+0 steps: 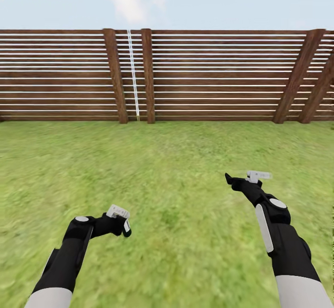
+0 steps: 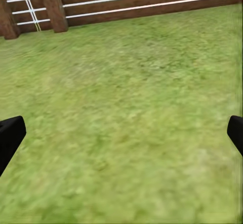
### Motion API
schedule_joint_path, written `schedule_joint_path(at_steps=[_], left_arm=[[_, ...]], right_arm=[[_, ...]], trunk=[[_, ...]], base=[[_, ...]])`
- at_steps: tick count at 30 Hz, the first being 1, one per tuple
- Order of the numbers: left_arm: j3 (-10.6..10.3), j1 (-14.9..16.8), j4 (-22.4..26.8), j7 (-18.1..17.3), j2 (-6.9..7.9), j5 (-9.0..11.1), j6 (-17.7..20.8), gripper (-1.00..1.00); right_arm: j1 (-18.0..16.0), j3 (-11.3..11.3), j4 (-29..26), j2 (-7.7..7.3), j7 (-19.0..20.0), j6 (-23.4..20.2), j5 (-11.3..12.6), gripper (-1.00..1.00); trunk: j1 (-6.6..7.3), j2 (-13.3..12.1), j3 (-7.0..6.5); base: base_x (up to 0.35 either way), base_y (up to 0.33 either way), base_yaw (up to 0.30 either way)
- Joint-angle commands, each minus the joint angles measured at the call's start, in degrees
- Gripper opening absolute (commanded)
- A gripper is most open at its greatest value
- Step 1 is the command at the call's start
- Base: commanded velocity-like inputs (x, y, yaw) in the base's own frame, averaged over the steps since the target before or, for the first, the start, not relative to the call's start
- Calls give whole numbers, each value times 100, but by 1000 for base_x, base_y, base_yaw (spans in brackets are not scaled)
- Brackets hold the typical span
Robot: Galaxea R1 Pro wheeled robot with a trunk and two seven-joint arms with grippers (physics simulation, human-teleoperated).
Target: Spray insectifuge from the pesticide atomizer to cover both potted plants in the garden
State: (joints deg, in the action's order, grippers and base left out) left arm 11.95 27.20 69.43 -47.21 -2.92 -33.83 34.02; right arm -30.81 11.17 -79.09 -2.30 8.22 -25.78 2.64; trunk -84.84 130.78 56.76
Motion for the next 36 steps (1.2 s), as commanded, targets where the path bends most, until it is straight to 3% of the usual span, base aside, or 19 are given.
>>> schedule_joint_path(at_steps=[1, 27, 36], left_arm=[[18, 4, 9, -51, -7, -36, 26, -100], [18, -4, 9, -51, -7, -36, 26, -100], [19, -2, 8, -51, -7, -36, 26, -100]], right_arm=[[-4, 8, -5, 1, 20, -32, 26, 100], [-4, 8, -10, 1, 22, -32, 26, 100], [-4, 8, -10, -1, 22, -32, 36, 100]], trunk=[[-3, 2, 6], [-3, 2, -106], [-3, 2, -120]], base=[[348, 0, -261], [348, 0, -238], [348, 0, -44]])
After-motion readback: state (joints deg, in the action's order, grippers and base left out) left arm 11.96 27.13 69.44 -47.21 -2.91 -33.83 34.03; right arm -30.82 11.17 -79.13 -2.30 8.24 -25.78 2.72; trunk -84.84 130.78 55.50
